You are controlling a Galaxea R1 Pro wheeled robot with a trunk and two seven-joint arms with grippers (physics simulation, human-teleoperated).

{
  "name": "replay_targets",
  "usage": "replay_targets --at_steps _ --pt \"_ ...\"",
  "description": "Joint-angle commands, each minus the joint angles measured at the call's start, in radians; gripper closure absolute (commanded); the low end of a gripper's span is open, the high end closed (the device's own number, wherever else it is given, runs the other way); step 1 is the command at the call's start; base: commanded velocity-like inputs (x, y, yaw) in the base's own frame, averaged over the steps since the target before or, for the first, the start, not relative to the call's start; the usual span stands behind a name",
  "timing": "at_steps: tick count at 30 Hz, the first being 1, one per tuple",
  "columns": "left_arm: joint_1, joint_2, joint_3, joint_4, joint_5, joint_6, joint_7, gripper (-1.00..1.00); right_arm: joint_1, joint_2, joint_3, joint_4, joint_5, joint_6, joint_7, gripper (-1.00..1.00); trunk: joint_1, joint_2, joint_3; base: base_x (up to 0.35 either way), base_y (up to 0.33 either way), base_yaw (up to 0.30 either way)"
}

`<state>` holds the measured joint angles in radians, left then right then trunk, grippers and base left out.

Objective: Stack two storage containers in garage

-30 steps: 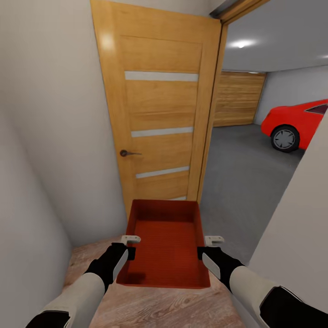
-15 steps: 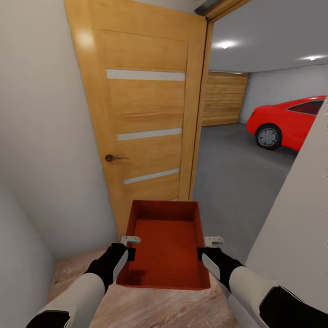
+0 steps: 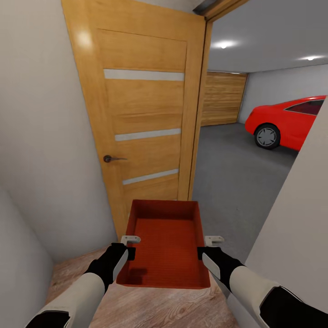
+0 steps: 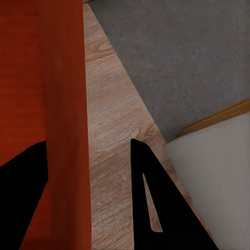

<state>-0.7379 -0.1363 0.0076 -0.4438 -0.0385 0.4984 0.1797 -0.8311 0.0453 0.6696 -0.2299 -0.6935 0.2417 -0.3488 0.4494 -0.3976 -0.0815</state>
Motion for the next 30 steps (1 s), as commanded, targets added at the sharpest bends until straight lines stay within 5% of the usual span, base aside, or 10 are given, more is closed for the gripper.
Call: replay_targets --at_steps 1,30 --pt "0.000 -0.001 -0.003 0.033 0.020 0.003 0.003 1.00 -0.002 0.000 -0.025 -0.034 0.023 0.002 -0.005 1.00 0.001 -0.002 -0.002 0.000 0.000 0.000" --pt "0.000 -0.002 -0.003 0.030 0.020 0.003 0.004 1.00 -0.002 -0.003 -0.025 -0.031 0.023 0.001 -0.004 1.00 0.001 -0.002 -0.002 0.000 0.000 -0.004"
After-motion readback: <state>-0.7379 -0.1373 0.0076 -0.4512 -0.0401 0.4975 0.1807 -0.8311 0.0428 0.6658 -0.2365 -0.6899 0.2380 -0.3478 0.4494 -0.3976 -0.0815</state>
